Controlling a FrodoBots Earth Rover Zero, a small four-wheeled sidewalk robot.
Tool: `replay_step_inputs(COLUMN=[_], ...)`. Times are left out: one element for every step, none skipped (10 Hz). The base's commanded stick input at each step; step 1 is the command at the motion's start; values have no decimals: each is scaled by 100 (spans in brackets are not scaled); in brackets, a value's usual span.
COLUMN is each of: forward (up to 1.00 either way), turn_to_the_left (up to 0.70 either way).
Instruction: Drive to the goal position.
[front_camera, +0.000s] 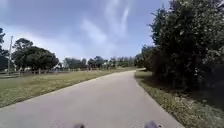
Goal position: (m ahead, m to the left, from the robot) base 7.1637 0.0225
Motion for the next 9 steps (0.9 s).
replay_step_inputs(forward=[70,70,70,70,70,70,70,70,70], turn_to_the_left=[0,0,0,0,0,0,0,0,0])
